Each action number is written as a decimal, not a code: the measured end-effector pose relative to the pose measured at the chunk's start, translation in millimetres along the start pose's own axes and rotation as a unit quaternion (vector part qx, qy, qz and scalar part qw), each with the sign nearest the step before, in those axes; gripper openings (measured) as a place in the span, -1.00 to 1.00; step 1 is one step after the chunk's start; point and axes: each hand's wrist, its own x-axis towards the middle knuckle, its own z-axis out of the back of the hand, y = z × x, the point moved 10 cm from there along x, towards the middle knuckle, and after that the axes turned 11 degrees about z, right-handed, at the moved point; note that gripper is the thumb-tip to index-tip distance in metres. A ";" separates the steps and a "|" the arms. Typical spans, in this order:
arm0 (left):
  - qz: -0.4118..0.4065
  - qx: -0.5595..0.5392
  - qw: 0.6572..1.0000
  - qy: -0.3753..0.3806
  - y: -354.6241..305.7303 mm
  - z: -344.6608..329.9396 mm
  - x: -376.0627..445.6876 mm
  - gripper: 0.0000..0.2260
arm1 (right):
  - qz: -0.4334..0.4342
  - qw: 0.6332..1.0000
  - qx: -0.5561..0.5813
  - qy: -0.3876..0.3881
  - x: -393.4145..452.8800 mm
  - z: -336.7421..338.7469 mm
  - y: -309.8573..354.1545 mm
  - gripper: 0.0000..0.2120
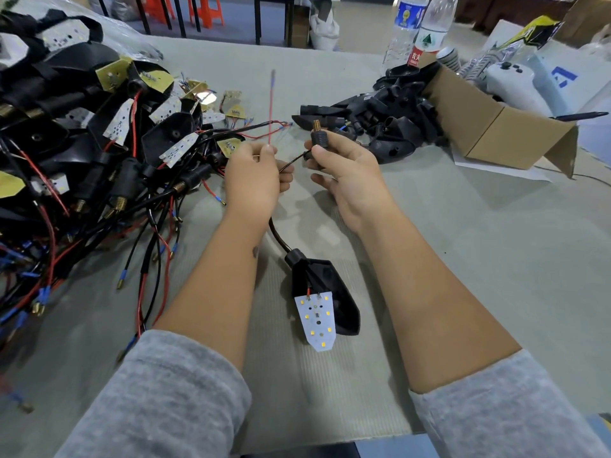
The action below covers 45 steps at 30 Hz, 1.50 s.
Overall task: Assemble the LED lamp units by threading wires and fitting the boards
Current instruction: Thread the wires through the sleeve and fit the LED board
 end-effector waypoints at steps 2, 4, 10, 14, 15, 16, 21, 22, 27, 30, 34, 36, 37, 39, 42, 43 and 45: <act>0.011 -0.031 0.999 -0.006 0.3 1.7 -1.1 -0.88 | -0.005 1.000 0.005 0.006 0.1 -0.7 0.3 -0.81; 0.016 -0.058 0.998 -0.003 -0.1 1.1 -3.7 -0.89 | -0.011 1.000 0.012 0.022 0.2 -3.0 1.6 -0.85; 0.021 -0.088 0.996 0.009 -4.1 9.1 -3.0 -0.86 | -0.019 0.998 0.053 0.017 0.5 -5.6 0.8 -0.85; -0.046 -0.014 0.999 -0.022 -15.9 15.5 -4.9 -0.86 | -0.013 0.999 0.028 0.021 0.4 -6.2 0.4 -0.88; -0.076 0.025 0.996 -0.042 -21.9 17.2 -7.2 -0.87 | -0.013 0.999 0.017 0.027 0.3 -7.1 0.0 -0.87; -0.105 0.062 0.991 -0.055 -27.6 17.3 -9.7 -0.88 | -0.012 0.999 0.007 0.032 0.1 -8.0 -0.4 -0.86; -0.188 0.190 0.962 -0.046 -39.9 6.7 -18.7 -0.87 | 0.008 0.998 -0.046 0.053 -0.5 -11.7 0.4 -0.83; -0.188 0.209 0.959 -0.033 -38.1 2.7 -18.5 -0.85 | 0.015 0.996 -0.058 0.059 -1.0 -13.5 0.5 -0.83; -0.122 0.208 0.970 0.002 -24.8 -5.0 -9.6 -0.90 | 0.040 0.992 -0.095 0.076 -1.5 -19.1 0.6 -0.81; -0.117 0.191 0.975 0.017 -24.5 -7.1 -8.2 -0.87 | 0.053 0.987 -0.132 0.077 -1.3 -19.0 2.2 -0.81; -0.111 0.144 0.982 0.041 -20.9 -8.0 -10.0 -0.88 | 0.064 0.995 -0.081 0.010 0.1 -5.8 8.7 -0.80; -0.095 0.122 0.987 0.049 -17.1 -7.8 -9.4 -0.90 | 0.053 0.997 -0.026 -0.054 2.3 9.3 7.9 -0.82; -0.087 0.113 0.988 0.052 -15.8 -7.5 -8.9 -0.92 | 0.038 0.996 0.017 -0.082 3.0 15.7 5.0 -0.85; -0.073 0.098 0.991 0.057 -14.9 -6.5 -7.9 -0.95 | 0.010 0.985 0.119 -0.121 4.7 22.4 -1.9 -0.92; -0.067 0.090 0.991 0.067 -15.0 -6.3 -8.6 -0.90 | -0.014 0.963 0.224 -0.148 6.1 26.1 -7.4 -0.92; -0.068 0.086 0.991 0.074 -15.4 -7.2 -10.1 -0.91 | -0.017 0.957 0.250 -0.150 6.4 25.9 -8.3 -0.92; -0.069 0.085 0.990 0.091 -16.3 -10.4 -14.0 -0.95 | -0.020 0.948 0.285 -0.140 6.5 22.4 -8.6 -0.93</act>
